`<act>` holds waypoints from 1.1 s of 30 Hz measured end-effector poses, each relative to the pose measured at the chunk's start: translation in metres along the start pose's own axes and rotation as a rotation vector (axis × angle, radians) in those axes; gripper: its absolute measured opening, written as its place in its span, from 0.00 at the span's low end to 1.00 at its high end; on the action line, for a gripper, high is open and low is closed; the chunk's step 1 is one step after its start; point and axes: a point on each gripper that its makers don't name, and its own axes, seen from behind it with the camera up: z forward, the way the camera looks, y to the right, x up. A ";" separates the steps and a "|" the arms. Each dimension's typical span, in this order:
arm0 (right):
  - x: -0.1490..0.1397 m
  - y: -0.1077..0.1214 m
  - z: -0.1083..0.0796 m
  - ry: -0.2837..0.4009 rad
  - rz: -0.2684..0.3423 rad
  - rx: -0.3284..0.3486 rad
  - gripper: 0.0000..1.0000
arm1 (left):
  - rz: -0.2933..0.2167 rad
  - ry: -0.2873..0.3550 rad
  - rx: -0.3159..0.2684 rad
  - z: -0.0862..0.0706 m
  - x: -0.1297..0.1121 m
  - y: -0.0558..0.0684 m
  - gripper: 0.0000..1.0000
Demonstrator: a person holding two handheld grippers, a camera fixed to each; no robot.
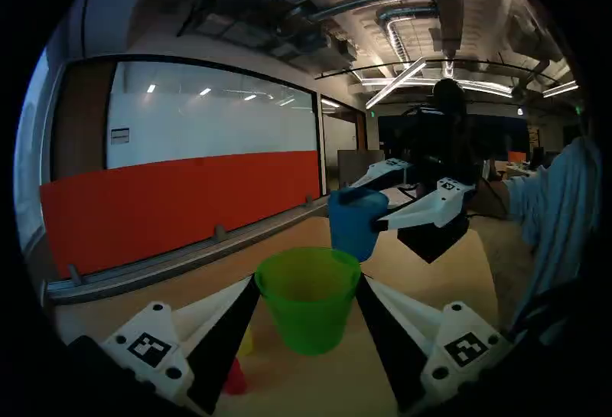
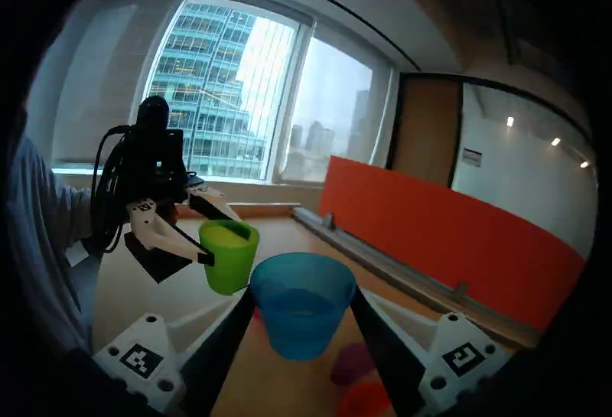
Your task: Pour water
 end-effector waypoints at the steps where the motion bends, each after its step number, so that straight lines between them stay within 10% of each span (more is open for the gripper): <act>1: 0.002 0.000 0.000 0.004 -0.007 0.000 0.91 | 0.002 0.002 0.002 0.000 0.000 0.000 0.89; 33: 0.070 0.022 0.014 0.060 -0.383 -0.053 0.91 | -0.006 0.009 0.006 0.002 -0.005 0.020 0.88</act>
